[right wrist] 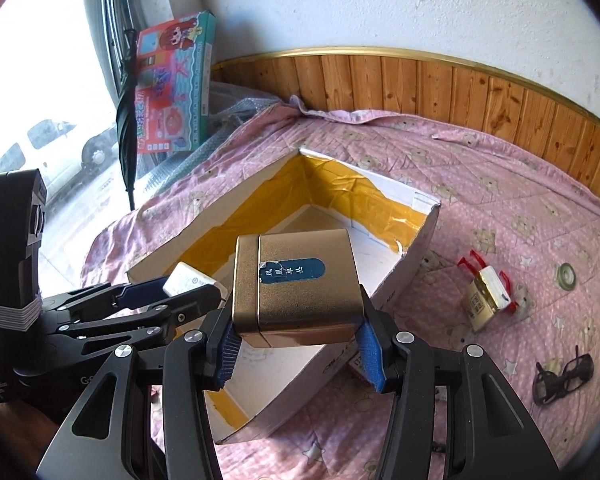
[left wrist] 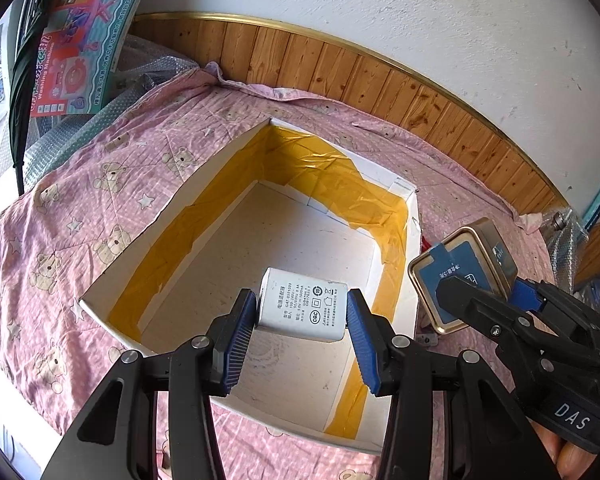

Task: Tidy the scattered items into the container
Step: 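Open the left gripper to drop the charger while the right drops the tin, then withdraw both grippers from the box toward the remaining items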

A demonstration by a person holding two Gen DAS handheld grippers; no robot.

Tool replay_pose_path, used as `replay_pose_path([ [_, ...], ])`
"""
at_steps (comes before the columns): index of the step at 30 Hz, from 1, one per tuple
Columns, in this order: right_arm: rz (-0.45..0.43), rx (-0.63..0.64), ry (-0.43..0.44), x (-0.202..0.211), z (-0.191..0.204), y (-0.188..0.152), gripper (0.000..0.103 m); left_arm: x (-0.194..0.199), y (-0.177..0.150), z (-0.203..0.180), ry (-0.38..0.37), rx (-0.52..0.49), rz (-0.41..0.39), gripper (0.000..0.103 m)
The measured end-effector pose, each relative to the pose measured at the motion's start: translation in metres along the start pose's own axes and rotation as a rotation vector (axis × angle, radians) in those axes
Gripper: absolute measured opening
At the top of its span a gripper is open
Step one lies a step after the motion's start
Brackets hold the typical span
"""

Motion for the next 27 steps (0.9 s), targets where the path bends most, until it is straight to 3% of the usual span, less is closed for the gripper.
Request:
replay_pose_path([
  [17, 0.081, 0.071, 0.000, -0.069, -0.002, 0.017, 0.055, -0.039, 0.005, 0.026, 0.056, 0.053, 0.100, 0.048],
  [27, 0.077, -0.036, 0.054, -0.054, -0.008, -0.013, 0.055, -0.040, -0.010, 0.031, 0.080, 0.034, 0.116, 0.055],
])
Point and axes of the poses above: each gripper's, at about its wrist camera, not at the fingertips, and x roughly against the way its jaws point, z to its left, y to its top, the point moved 4 cm from there along -x, roughly the way its jaws point
